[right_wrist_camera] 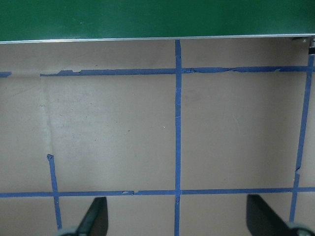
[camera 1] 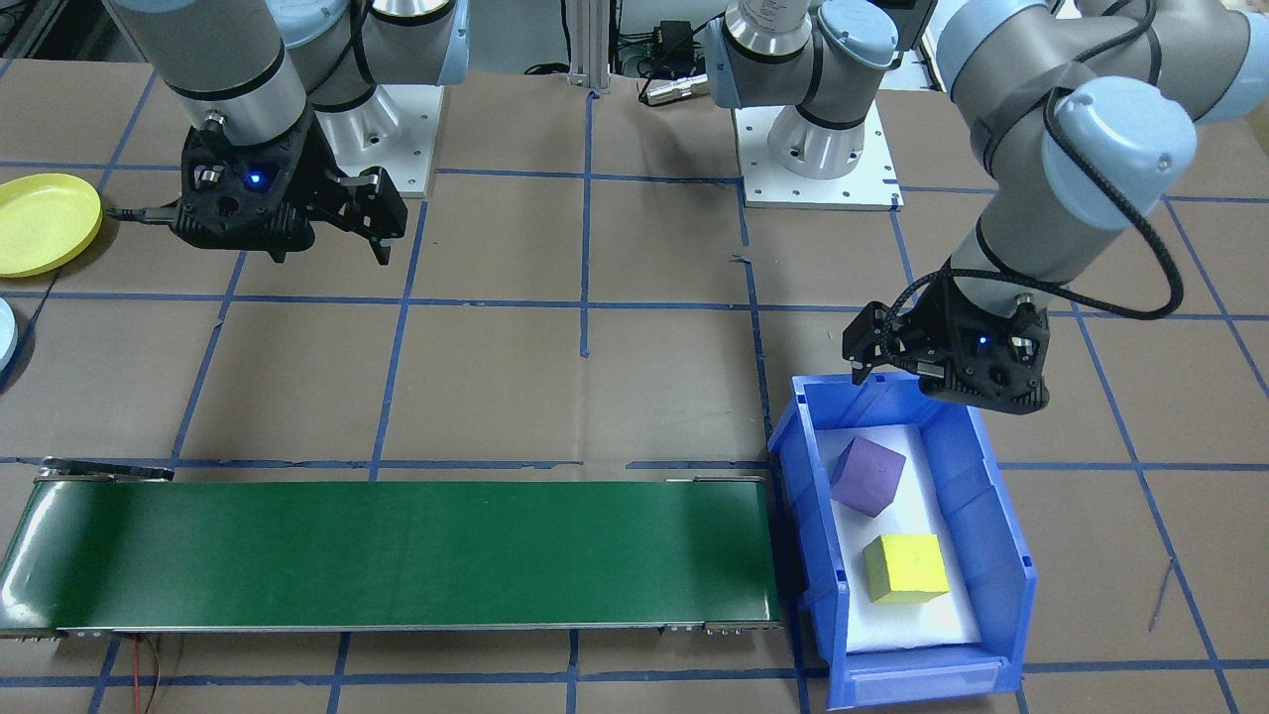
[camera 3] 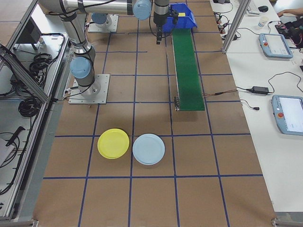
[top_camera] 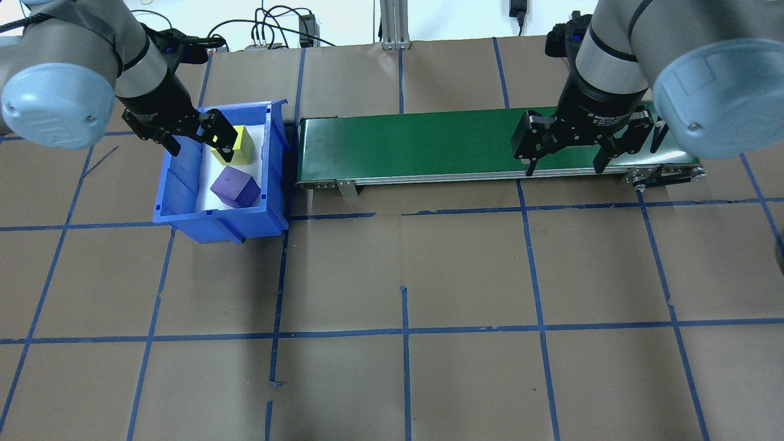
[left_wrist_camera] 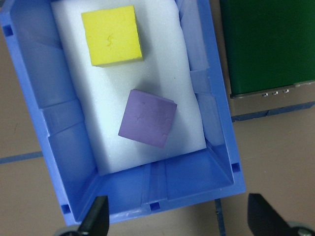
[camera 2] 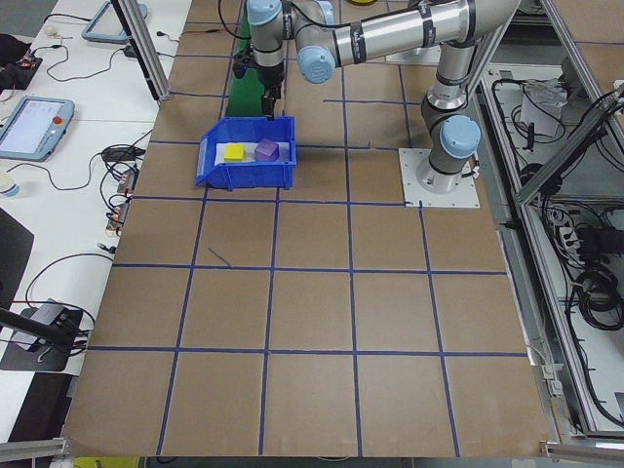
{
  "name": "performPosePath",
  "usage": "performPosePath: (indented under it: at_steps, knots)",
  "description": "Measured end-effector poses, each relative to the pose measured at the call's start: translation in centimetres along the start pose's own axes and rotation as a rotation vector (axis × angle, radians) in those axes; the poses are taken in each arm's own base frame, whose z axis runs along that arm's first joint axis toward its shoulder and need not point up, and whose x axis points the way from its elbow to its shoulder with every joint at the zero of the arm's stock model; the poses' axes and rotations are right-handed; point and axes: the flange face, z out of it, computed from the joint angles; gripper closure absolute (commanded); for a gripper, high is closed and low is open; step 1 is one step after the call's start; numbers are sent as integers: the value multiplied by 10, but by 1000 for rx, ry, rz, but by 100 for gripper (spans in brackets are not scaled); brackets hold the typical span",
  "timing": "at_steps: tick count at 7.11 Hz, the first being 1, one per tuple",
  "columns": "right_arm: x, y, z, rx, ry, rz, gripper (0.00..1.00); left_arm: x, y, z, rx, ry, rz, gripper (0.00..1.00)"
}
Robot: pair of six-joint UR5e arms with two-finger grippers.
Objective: Move block left to right into plate
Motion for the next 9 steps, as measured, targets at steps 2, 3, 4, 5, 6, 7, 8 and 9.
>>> performPosePath:
  at_steps: [2,3,4,5,6,7,8,9]
  knots:
    - [0,0,0,0,0,-1,0,-20,-10,30,-21,10,122,0]
    - [-1,0,0,0,0,-1,0,-28,-14,42,-32,17,134,0]
    - [0,0,0,0,0,-1,0,-33,-19,58,-49,26,136,0]
    - [-1,0,0,0,0,-1,0,-36,-23,77,-68,36,135,0]
    - [-1,0,0,0,0,-1,0,-36,-23,93,-84,46,133,1]
    - [0,0,0,0,0,-1,0,-34,-20,109,-93,60,129,1]
    - [0,0,0,0,0,-1,0,-30,-14,127,-90,76,126,1]
    - [0,0,0,0,0,-1,0,-27,-8,143,-85,82,123,2]
